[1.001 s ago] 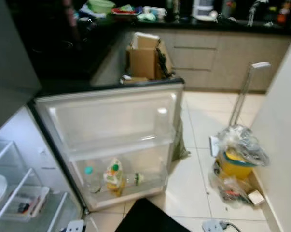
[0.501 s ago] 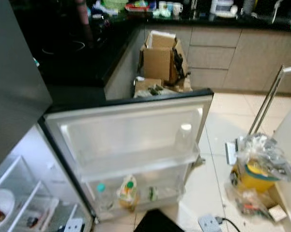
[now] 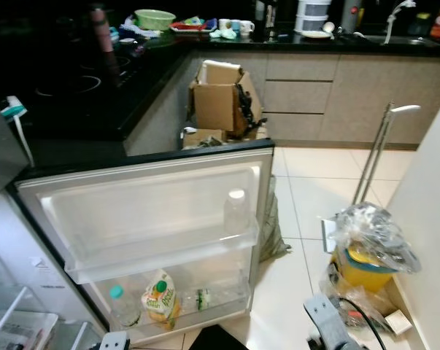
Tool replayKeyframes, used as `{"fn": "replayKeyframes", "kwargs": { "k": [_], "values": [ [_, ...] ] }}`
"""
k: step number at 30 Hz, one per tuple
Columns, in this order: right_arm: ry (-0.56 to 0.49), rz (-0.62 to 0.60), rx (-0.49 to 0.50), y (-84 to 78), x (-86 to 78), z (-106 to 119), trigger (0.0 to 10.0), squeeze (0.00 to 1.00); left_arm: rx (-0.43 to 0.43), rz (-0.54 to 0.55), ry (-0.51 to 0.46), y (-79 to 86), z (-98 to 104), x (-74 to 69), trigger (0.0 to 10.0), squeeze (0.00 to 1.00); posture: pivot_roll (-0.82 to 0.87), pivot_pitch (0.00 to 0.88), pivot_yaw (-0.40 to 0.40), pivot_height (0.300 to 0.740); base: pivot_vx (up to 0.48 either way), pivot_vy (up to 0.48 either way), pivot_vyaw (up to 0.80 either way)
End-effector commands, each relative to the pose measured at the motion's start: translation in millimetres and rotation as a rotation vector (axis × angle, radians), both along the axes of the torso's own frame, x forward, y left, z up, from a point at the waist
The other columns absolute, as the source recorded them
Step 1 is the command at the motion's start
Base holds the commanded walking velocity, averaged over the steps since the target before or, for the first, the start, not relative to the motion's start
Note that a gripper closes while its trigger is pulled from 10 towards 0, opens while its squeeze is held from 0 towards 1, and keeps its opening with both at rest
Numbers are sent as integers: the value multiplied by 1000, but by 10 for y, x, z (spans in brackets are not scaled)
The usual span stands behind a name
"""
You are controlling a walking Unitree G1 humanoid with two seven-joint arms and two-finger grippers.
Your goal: Restocking fridge
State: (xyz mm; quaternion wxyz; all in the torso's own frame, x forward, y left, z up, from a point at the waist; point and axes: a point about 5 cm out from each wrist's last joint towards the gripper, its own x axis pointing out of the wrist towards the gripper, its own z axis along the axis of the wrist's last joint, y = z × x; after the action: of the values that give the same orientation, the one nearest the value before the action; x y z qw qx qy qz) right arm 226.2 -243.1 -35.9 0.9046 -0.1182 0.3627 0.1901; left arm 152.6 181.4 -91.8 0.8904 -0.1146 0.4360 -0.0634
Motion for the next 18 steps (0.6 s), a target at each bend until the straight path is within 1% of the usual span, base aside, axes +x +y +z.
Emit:
{"fn": "replayKeyframes", "kwargs": {
  "k": [1,2,3,4,5,6,8,9,11,14,16,17,18],
  "values": [
    [-78,53,79,56,162,148,10000,0,24,7,-30,101,37,49,10000,0,-45,0,-14,740,0,0,0],
    [-83,72,96,69,181,168,10000,0,24,8,-38,109,48,70,10000,0,-45,0,-14,740,0,0,0],
    [-88,144,123,116,225,218,10000,0,26,6,-71,137,89,142,10000,0,-45,0,-14,740,0,0,0],
    [-88,144,123,116,225,218,10000,0,26,6,-71,137,89,142,10000,0,-45,0,-14,740,0,0,0],
    [-87,211,135,158,255,255,10000,0,29,2,-100,161,126,206,10000,0,-45,0,-14,740,0,0,0],
    [-86,224,137,166,261,262,10000,0,29,2,-106,166,134,218,10000,0,-45,0,-14,740,0,0,0],
    [-108,298,184,225,329,350,10000,0,25,1,-163,221,211,330,10000,0,-42,0,-15,740,0,0,0],
    [-120,365,213,271,382,424,10000,0,23,-13,-210,264,278,417,10000,0,-42,0,-15,740,0,0,0],
    [-120,385,225,277,390,444,10000,0,24,-19,-221,272,292,434,10000,0,-42,0,-15,740,0,0,0],
    [-146,461,288,343,459,562,10000,0,-9,-47,-292,316,389,534,10000,0,-41,0,-14,740,0,0,0],
    [-173,535,324,404,513,674,10000,0,-44,-115,-357,332,475,601,10000,0,-40,0,-13,740,0,0,0],
    [-173,535,324,404,513,674,10000,0,-44,-115,-357,332,475,601,10000,0,-40,0,-13,740,0,0,0],
    [-188,572,342,435,539,736,10000,0,-71,-145,-390,340,522,635,10000,0,-40,0,-13,740,0,0,0]
  ]
}}
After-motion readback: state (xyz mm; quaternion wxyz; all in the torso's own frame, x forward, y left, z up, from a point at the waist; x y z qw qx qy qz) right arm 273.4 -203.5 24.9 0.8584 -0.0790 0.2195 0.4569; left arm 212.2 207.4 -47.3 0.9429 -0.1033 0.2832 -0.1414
